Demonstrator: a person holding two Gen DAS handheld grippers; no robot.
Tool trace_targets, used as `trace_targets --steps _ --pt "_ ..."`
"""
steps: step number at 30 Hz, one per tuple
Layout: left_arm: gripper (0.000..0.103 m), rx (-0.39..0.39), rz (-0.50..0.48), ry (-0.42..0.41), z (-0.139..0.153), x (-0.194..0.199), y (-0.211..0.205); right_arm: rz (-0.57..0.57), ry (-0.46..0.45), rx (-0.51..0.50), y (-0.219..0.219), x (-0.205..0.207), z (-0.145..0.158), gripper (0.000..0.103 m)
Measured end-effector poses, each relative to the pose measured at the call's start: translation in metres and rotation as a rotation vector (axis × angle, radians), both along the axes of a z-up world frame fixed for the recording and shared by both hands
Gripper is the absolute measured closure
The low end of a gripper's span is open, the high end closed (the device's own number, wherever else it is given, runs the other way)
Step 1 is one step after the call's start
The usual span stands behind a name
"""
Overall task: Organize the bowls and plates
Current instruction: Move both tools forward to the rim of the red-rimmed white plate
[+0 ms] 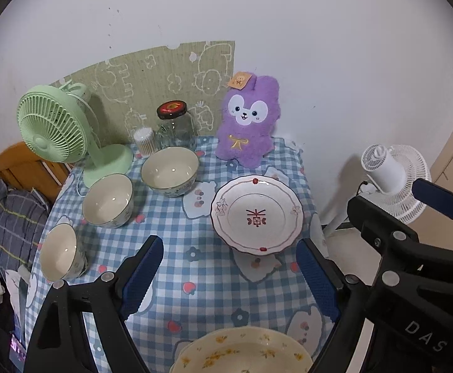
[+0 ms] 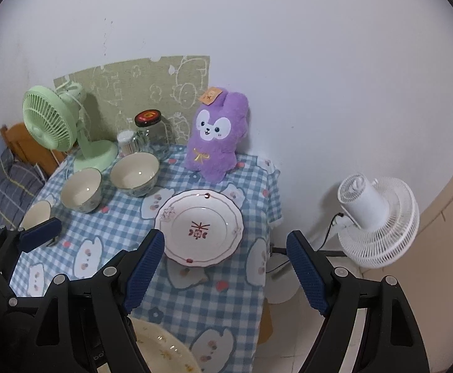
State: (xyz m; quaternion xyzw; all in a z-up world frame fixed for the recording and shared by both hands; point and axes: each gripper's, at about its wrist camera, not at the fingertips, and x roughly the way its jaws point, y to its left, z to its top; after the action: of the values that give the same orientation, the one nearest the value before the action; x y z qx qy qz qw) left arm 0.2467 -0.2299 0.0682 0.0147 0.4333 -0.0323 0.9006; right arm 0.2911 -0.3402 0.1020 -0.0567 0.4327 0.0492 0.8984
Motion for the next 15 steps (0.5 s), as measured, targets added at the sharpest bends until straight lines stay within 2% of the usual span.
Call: trace_targets --steps 15 --pt "0.015 0.032 0.025 0.049 -0.046 0.06 -0.02 0.055 0.055 0.021 -0.013 0.063 -0.055 0.021"
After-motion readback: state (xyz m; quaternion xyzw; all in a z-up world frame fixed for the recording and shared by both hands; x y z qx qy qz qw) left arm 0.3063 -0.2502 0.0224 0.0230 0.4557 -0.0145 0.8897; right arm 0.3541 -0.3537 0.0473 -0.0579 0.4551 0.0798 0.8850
